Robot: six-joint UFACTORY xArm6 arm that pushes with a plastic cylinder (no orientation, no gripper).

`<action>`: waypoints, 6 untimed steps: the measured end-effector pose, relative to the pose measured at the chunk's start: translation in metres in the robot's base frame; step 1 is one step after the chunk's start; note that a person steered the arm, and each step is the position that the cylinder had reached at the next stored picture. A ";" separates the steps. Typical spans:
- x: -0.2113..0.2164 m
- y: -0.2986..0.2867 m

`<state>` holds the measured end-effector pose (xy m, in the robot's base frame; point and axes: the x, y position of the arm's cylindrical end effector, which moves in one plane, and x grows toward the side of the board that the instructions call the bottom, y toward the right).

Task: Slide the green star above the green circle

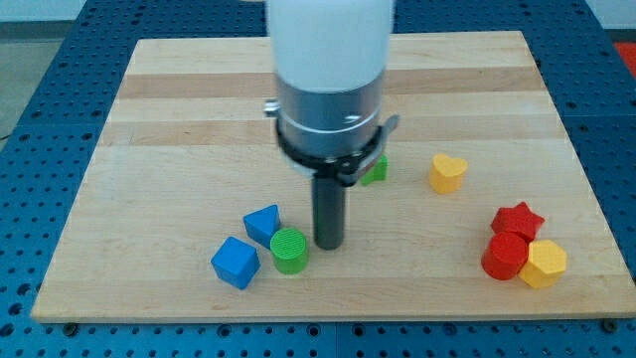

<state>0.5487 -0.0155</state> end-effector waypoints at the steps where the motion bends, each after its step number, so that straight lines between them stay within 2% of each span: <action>1: -0.001 0.007; 3: -0.058 0.112; 5: -0.114 0.104; 6: -0.123 0.064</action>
<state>0.4260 0.0485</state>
